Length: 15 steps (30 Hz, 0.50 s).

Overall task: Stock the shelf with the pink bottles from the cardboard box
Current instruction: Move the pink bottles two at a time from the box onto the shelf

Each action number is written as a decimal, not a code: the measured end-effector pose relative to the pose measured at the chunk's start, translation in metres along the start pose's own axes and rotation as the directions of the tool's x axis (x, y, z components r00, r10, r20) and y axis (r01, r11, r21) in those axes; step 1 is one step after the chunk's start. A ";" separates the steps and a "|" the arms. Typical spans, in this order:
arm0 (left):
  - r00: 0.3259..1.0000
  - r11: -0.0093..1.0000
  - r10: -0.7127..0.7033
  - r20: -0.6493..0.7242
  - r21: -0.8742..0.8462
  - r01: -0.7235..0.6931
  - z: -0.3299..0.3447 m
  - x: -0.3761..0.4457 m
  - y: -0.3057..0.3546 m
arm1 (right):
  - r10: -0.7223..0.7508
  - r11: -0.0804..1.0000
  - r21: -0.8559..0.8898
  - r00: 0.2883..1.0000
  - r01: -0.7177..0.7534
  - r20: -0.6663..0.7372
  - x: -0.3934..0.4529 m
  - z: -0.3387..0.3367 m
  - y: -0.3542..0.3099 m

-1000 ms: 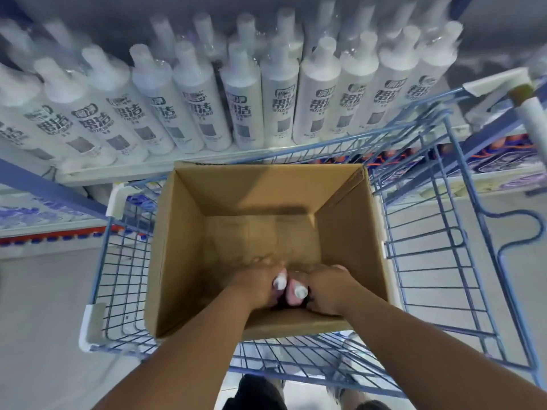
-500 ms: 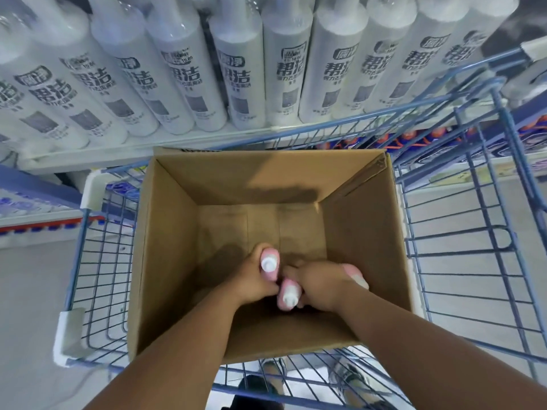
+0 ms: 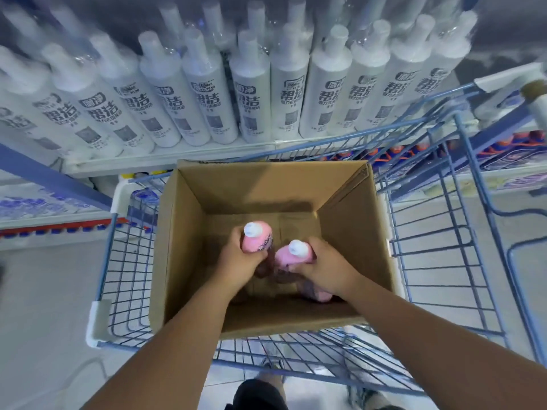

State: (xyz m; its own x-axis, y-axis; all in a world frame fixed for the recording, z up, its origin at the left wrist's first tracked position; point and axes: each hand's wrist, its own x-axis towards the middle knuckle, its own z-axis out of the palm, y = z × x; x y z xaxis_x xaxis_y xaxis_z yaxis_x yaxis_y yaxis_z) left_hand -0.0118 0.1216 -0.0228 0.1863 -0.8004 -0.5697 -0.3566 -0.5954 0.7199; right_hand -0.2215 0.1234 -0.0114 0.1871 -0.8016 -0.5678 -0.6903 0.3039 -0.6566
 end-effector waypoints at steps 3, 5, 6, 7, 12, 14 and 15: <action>0.994 0.992 0.098 -0.049 -0.079 -0.101 -0.022 -0.035 0.037 | -0.033 0.982 0.185 0.996 0.048 -0.083 -0.031 -0.035 -0.017; 0.984 0.981 0.158 -0.087 -0.103 -0.166 -0.033 -0.061 0.064 | -0.095 0.954 0.273 0.987 0.127 -0.127 -0.055 -0.060 -0.031; 0.979 0.976 0.180 -0.100 -0.105 -0.190 -0.037 -0.075 0.077 | -0.129 0.935 0.310 0.980 0.170 -0.148 -0.066 -0.072 -0.037; 0.970 0.968 0.213 -0.116 -0.109 -0.225 -0.040 -0.090 0.091 | -0.160 0.923 0.323 0.972 0.210 -0.174 -0.078 -0.084 -0.045; 0.907 0.910 0.314 -0.280 -0.183 -0.372 -0.036 -0.160 0.163 | -0.292 0.831 0.400 0.915 0.387 -0.280 -0.137 -0.159 -0.081; 0.886 0.875 0.335 -0.320 -0.244 -0.419 -0.032 -0.185 0.194 | -0.346 0.813 0.371 0.884 0.450 -0.313 -0.159 -0.193 -0.092; 0.875 0.858 0.351 -0.333 -0.260 -0.443 -0.030 -0.198 0.211 | -0.363 0.818 0.339 0.874 0.465 -0.322 -0.171 -0.211 -0.097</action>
State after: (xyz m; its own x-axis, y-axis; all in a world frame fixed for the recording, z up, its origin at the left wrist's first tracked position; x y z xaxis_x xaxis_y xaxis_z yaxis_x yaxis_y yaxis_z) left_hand -0.0969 0.1528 0.2538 0.3428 -0.9325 -0.1136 -0.1499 -0.1737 0.9733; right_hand -0.3339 0.1227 0.2541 0.1894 -0.9770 -0.0981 -0.2405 0.0507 -0.9693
